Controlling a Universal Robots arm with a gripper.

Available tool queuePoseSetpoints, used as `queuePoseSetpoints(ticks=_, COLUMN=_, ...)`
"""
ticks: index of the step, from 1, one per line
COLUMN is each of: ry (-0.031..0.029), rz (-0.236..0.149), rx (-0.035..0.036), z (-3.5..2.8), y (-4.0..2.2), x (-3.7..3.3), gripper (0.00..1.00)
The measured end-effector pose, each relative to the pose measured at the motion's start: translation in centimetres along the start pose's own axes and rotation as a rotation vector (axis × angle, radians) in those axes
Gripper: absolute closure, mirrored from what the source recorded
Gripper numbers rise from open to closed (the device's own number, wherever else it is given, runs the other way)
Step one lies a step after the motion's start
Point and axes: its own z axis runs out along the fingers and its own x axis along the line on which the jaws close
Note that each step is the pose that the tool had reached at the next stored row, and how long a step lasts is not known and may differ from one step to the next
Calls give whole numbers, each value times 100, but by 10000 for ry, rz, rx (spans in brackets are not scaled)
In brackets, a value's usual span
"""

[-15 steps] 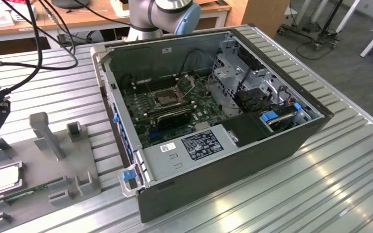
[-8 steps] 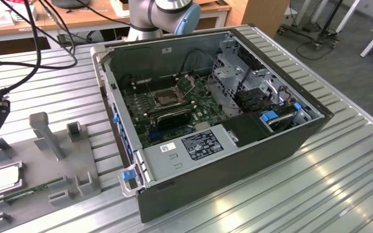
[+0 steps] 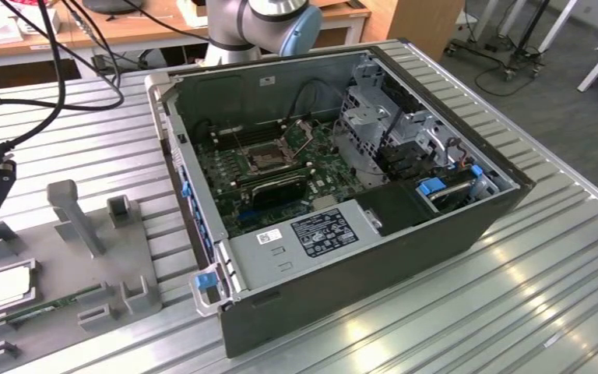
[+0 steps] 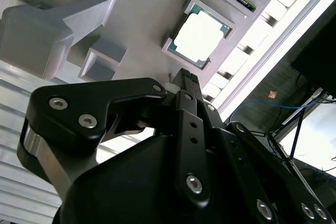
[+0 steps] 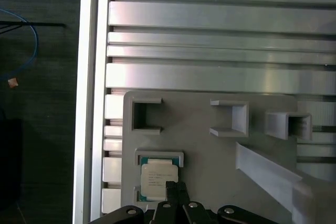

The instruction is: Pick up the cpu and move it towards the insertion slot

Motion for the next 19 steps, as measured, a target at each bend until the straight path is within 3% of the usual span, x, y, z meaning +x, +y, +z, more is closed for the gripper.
queuePoseSetpoints(ticks=19, ry=-17, rz=-6, rx=56, z=15, y=-98, x=3, gripper=89)
